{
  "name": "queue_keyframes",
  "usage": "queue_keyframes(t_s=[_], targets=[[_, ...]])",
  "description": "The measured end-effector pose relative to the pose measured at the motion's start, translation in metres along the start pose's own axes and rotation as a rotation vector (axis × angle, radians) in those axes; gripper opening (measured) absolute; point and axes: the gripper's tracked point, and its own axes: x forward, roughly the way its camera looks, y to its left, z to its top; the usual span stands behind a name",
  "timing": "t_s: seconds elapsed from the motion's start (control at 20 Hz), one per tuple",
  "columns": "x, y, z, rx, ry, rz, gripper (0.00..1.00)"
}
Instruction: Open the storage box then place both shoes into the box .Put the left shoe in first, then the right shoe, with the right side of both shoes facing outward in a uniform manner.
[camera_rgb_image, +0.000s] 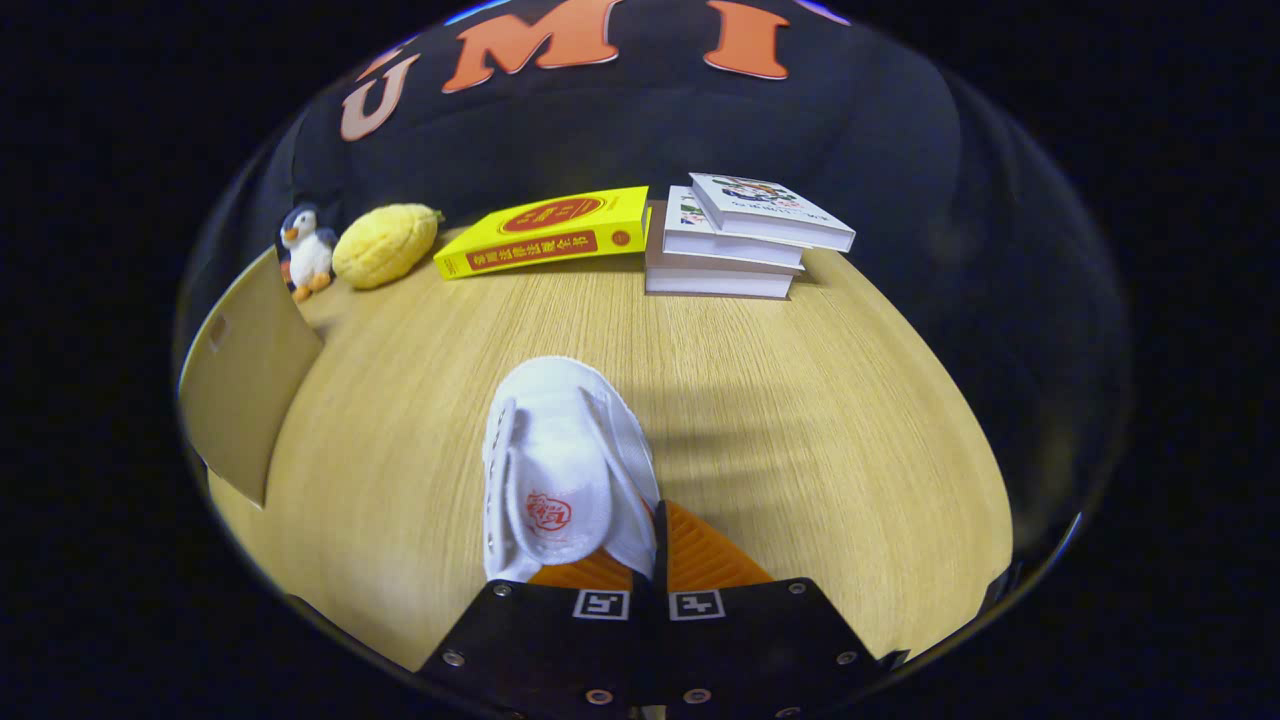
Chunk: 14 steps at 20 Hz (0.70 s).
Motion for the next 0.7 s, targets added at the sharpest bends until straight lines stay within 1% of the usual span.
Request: queue_keyframes(t_s=[0.1,0.15,0.45,0.7], targets=[[-0.009,0.008,0.0,0.041,-0.004,0.036,0.0],[-0.011,0.011,0.005,0.04,-0.012,0.04,0.0],[-0.038,0.029,0.023,0.085,0.004,0.025,0.0],[-0.066,0.068,0.052,0.111,-0.018,0.021,0.0]])
